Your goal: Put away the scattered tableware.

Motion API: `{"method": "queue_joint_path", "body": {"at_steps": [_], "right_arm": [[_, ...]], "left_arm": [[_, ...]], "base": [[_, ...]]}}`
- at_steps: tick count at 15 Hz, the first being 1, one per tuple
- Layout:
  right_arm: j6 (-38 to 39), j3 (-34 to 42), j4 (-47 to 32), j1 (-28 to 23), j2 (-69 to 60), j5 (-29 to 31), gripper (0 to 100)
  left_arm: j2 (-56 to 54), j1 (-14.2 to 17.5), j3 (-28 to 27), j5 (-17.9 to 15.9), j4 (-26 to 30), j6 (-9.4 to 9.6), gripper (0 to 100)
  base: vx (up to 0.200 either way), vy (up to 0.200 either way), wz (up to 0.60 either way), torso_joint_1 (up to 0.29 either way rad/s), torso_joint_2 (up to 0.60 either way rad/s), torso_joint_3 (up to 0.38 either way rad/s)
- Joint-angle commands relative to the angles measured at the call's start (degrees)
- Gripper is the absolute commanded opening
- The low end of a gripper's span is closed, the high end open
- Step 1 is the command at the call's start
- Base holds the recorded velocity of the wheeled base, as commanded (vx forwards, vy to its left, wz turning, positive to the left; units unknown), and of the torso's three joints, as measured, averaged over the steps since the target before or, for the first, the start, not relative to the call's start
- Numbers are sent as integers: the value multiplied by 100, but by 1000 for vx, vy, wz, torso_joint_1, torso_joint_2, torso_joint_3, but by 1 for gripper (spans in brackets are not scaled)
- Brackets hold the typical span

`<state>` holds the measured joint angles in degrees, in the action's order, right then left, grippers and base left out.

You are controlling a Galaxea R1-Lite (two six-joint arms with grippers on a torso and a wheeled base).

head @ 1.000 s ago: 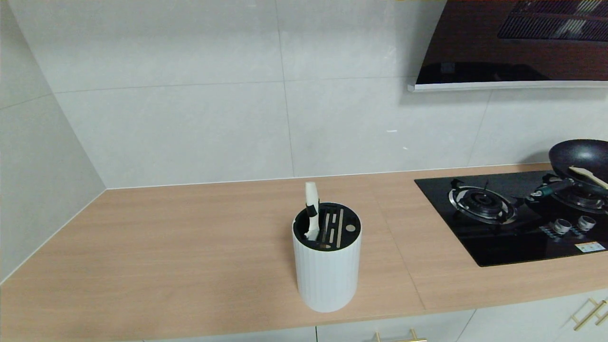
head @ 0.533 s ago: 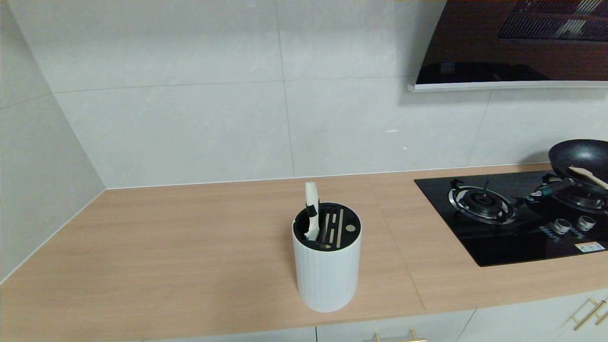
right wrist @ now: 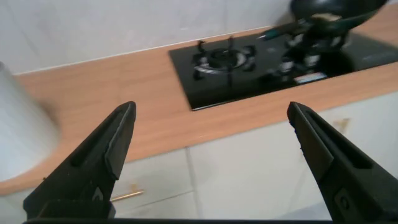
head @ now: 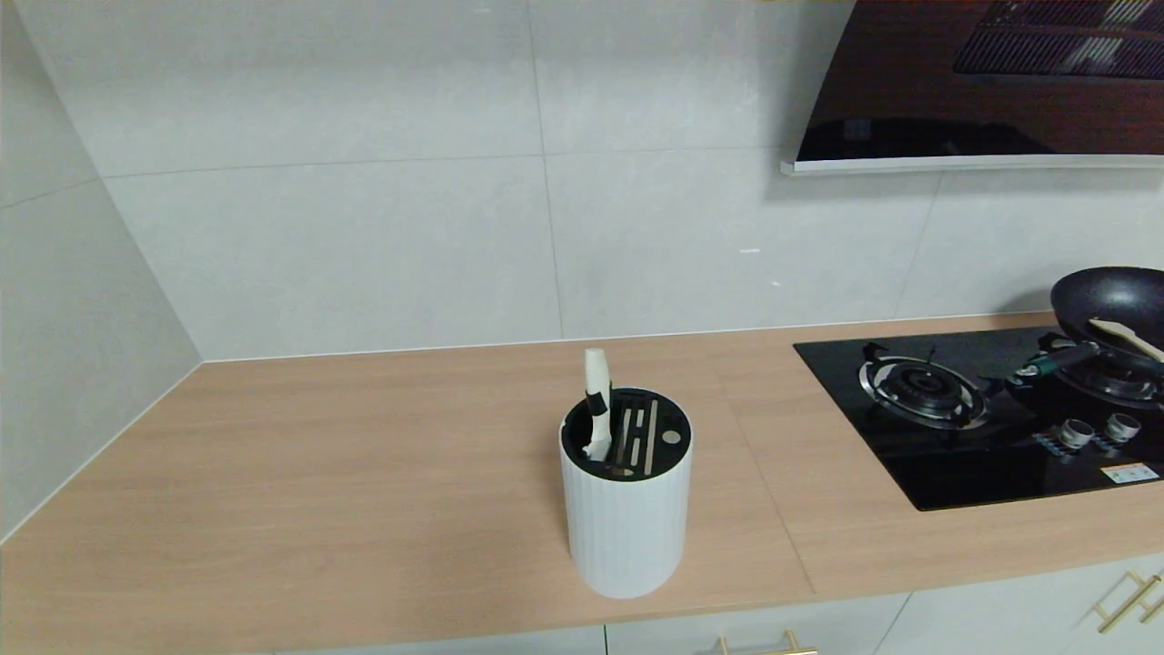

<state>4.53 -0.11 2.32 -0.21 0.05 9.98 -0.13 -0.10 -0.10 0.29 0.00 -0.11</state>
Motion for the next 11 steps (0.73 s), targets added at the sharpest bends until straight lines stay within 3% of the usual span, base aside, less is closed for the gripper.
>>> {"method": "queue_joint_path", "body": {"at_steps": [1, 2, 11], "right_arm": [[-304, 11, -56, 3, 13, -357, 100], [-515, -7, -293, 3, 13, -735, 100], [-462, 2, -232, 3, 13, -744, 100]], "left_arm": [[13, 1, 1, 6, 0, -7, 100], [13, 1, 1, 6, 0, -7, 100], [13, 1, 1, 6, 0, -7, 100]], "base": [[0, 0, 0, 0, 0, 0], [0, 0, 0, 0, 0, 0], [0, 0, 0, 0, 0, 0]]}}
